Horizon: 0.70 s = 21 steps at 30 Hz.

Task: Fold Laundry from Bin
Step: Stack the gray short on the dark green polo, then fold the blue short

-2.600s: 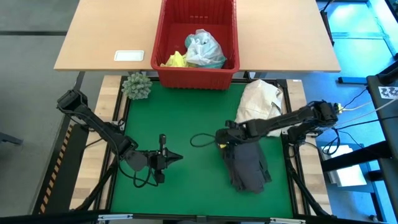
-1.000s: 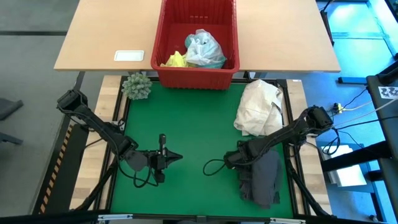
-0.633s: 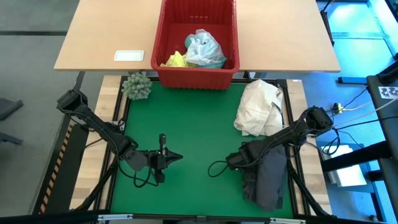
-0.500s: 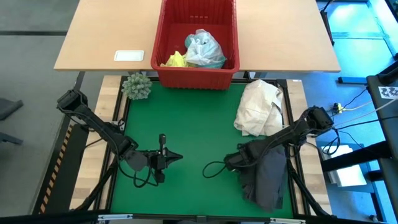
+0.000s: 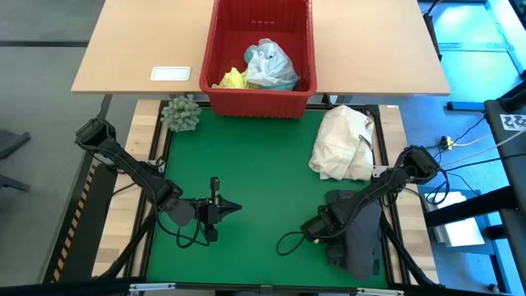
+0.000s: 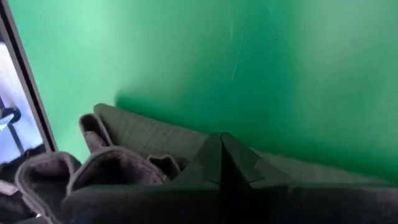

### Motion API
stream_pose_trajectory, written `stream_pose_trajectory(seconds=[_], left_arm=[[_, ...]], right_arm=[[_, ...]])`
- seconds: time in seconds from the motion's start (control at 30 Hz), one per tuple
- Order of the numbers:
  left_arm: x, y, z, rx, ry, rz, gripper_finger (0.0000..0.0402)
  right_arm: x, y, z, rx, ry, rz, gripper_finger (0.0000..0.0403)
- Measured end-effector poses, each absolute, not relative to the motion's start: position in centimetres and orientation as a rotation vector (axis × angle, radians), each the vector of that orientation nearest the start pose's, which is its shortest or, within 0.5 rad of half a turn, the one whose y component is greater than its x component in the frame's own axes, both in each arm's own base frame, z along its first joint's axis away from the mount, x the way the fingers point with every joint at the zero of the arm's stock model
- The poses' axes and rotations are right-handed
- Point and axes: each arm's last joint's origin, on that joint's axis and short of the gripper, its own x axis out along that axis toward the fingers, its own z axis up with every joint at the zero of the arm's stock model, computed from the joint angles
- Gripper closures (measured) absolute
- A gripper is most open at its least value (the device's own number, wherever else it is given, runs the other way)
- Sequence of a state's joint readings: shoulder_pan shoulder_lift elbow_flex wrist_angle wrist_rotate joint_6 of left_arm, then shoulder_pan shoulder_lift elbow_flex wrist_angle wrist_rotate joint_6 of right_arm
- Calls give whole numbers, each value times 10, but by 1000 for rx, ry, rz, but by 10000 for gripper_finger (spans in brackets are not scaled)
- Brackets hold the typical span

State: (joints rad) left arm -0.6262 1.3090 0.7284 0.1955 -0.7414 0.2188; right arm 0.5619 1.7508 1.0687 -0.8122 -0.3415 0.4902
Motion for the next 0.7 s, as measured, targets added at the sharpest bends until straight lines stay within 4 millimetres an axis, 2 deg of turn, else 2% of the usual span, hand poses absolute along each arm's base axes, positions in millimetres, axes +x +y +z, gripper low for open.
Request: stream_pose_trajectory(seconds=[0.17,0.27,0.5,0.63,0.7], left_arm=[[232,-144,241,460,311,81,396],[232,-143,241,461,311,82,396],[232,-142,241,508,313,133,396],[233,-140,241,579,322,130,396],[236,-135,242,586,325,134,398]], right_arm=[[243,173,161,203,1722,320,402],[248,174,161,198,1662,313,402],[285,165,168,232,1342,397,402],[308,154,175,167,1123,442,402],[322,151,182,106,955,508,402]])
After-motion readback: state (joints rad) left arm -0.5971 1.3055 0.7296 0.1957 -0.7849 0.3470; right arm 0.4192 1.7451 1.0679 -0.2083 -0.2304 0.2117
